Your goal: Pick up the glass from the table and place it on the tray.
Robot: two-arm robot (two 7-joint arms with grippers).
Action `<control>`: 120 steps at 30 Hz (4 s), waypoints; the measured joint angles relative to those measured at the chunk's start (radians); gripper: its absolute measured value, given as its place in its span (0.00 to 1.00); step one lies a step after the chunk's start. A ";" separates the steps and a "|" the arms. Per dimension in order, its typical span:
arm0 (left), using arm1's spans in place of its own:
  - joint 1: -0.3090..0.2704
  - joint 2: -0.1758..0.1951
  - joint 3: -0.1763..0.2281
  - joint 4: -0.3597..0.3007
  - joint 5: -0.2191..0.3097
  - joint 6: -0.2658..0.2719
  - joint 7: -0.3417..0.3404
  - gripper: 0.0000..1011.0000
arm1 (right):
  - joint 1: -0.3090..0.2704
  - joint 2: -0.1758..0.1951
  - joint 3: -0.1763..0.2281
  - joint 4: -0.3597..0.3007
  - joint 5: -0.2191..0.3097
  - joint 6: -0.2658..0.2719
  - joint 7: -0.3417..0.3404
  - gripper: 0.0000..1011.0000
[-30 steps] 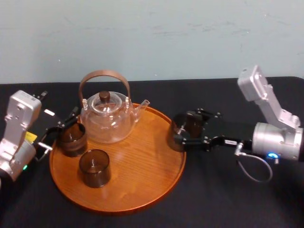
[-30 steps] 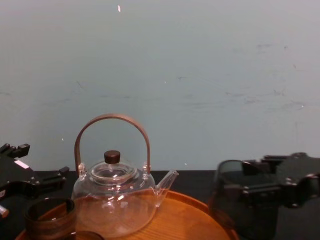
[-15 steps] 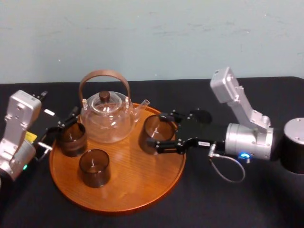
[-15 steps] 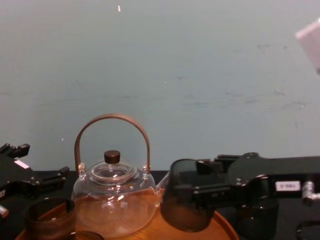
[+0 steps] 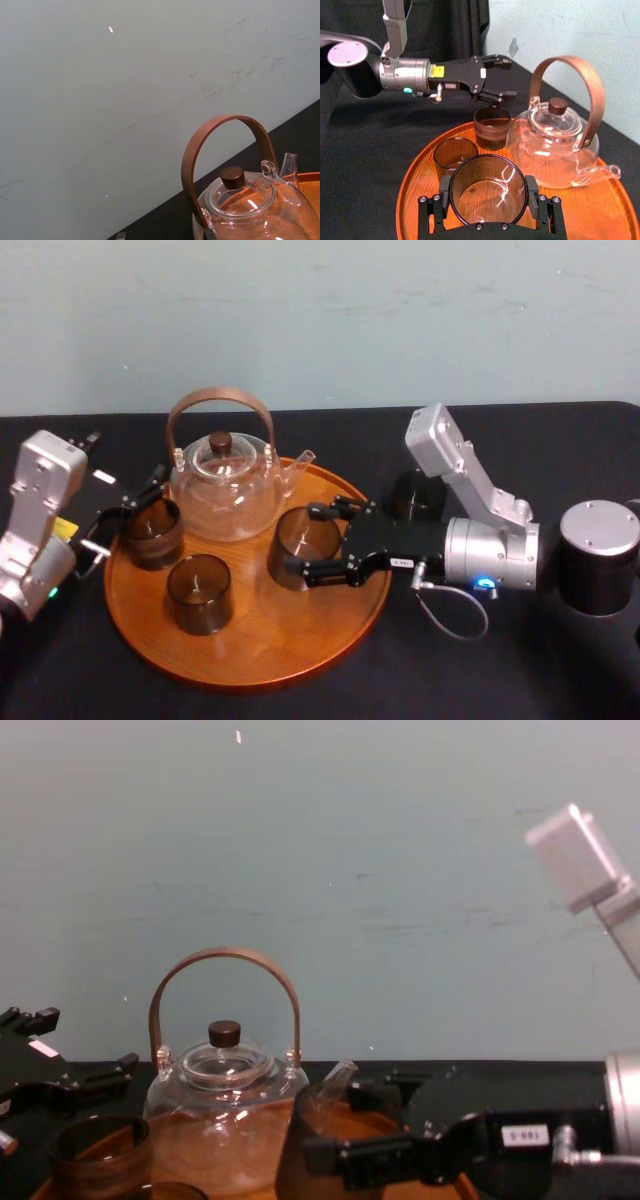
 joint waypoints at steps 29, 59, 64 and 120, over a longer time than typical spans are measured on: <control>0.000 0.000 0.000 0.000 0.000 0.000 0.000 0.99 | -0.006 -0.015 -0.055 0.072 -0.022 0.021 0.026 0.89; 0.000 0.000 0.000 0.000 0.000 0.000 0.000 0.99 | -0.011 -0.025 -0.061 0.088 -0.035 0.028 0.011 0.89; 0.000 0.000 0.000 0.000 0.000 0.000 0.000 0.99 | -0.011 -0.025 -0.061 0.088 -0.036 0.030 0.012 0.95; 0.000 0.000 0.000 0.000 0.000 0.000 0.000 0.99 | -0.166 0.221 0.074 -0.161 0.071 0.000 0.005 0.99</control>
